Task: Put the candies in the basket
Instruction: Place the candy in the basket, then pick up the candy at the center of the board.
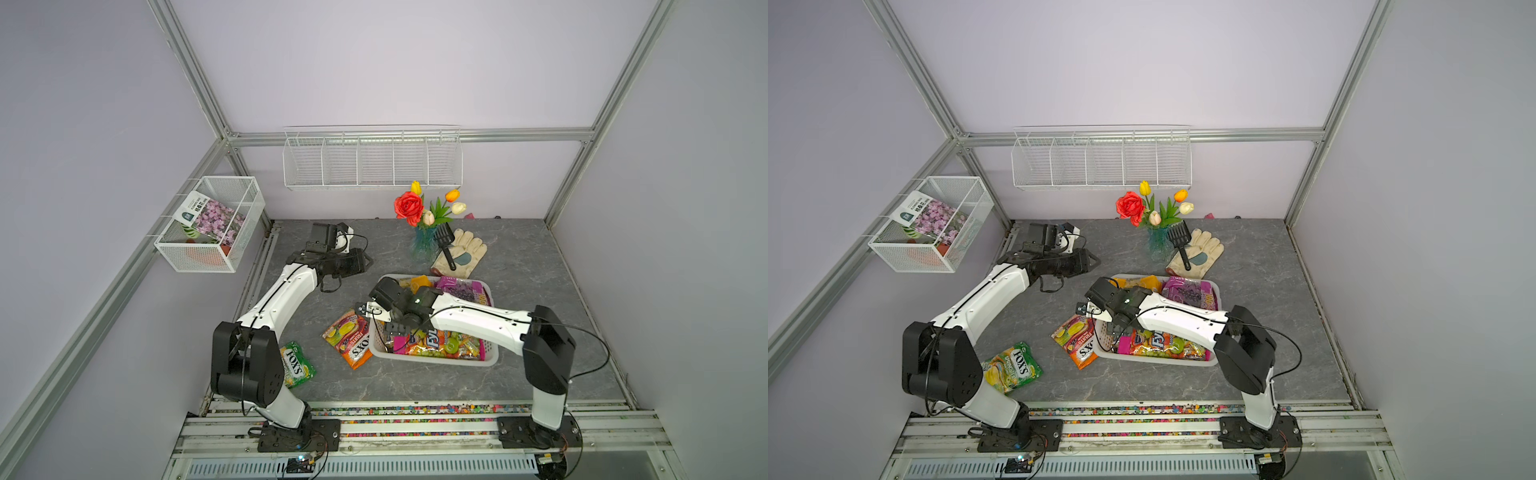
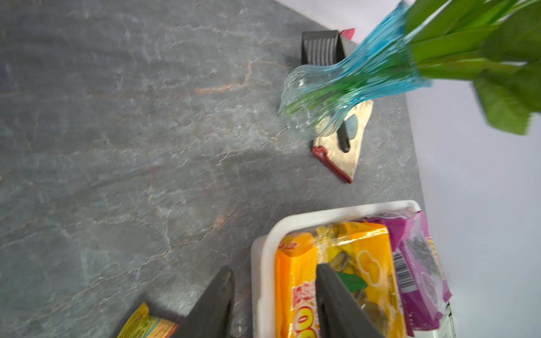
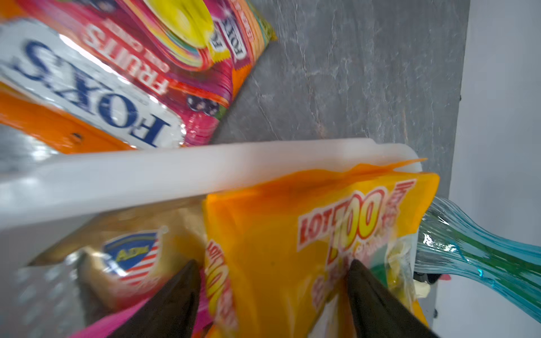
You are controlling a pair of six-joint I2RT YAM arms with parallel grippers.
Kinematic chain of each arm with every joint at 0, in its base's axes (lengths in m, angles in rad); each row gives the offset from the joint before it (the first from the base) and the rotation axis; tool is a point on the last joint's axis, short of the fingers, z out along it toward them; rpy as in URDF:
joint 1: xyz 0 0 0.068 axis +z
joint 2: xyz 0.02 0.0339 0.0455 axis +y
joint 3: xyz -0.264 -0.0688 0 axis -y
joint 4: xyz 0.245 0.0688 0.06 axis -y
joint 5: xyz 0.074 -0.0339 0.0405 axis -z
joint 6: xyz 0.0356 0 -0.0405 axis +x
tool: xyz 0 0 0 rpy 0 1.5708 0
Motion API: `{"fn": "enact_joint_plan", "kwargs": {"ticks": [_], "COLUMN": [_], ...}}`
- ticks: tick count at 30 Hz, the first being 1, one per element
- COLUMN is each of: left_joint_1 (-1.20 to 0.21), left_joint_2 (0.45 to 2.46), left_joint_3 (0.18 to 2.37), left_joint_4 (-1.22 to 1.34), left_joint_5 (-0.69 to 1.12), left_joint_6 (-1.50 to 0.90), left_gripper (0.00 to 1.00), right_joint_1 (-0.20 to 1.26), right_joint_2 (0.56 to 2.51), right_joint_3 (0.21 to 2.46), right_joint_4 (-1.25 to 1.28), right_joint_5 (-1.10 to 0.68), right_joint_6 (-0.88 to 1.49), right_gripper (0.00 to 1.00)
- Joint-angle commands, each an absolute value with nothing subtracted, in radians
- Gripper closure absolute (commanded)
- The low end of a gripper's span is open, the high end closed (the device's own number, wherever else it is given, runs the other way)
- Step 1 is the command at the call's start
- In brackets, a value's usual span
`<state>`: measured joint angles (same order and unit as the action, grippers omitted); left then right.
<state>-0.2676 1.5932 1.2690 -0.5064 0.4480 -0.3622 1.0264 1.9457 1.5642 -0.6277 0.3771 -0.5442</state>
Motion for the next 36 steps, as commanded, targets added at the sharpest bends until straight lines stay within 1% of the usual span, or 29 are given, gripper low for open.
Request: {"fn": "enact_joint_plan", "kwargs": {"ticks": [1, 7, 11, 16, 18, 20, 23, 28, 32, 36], "left_joint_1": [-0.261, -0.262, -0.261, -0.261, -0.261, -0.262, -0.274, -0.325, -0.388, -0.4], "left_joint_2": [1.567, 1.542, 1.536, 1.54, 1.543, 1.546, 1.563, 1.615, 1.669, 1.714], "left_joint_3": [1.252, 1.222, 1.216, 1.215, 1.214, 1.205, 1.197, 1.205, 1.243, 1.258], "left_joint_4": [-0.492, -0.481, -0.482, -0.498, -0.515, -0.52, -0.531, -0.556, -0.55, -0.535], "left_joint_5": [0.434, 0.439, 0.449, 0.491, 0.522, 0.546, 0.563, 0.535, 0.565, 0.613], "left_joint_6": [-0.349, -0.334, -0.33, -0.332, -0.328, -0.33, -0.318, -0.333, -0.334, -0.362], "left_gripper": [0.51, 0.51, 0.51, 0.5, 0.5, 0.49, 0.49, 0.48, 0.48, 0.51], "right_joint_1": [1.003, 0.958, 0.96, 0.989, 1.003, 1.007, 1.006, 0.994, 0.964, 0.94], "right_joint_2": [1.978, 1.952, 1.941, 1.935, 1.905, 1.859, 1.777, 1.661, 1.606, 1.565], "right_joint_3": [1.657, 1.67, 1.654, 1.658, 1.647, 1.638, 1.594, 1.501, 1.438, 1.399], "right_joint_4": [-0.644, -0.616, -0.627, -0.734, -0.758, -0.775, -0.743, -0.675, -0.629, -0.605], "right_joint_5": [0.579, 0.612, 0.564, 0.496, 0.448, 0.359, 0.291, 0.272, 0.279, 0.264], "right_joint_6": [-0.561, -0.496, -0.503, -0.539, -0.525, -0.491, -0.441, -0.398, -0.349, -0.308], "right_gripper": [0.21, 0.21, 0.2, 0.2, 0.2, 0.2, 0.2, 0.19, 0.19, 0.2]}}
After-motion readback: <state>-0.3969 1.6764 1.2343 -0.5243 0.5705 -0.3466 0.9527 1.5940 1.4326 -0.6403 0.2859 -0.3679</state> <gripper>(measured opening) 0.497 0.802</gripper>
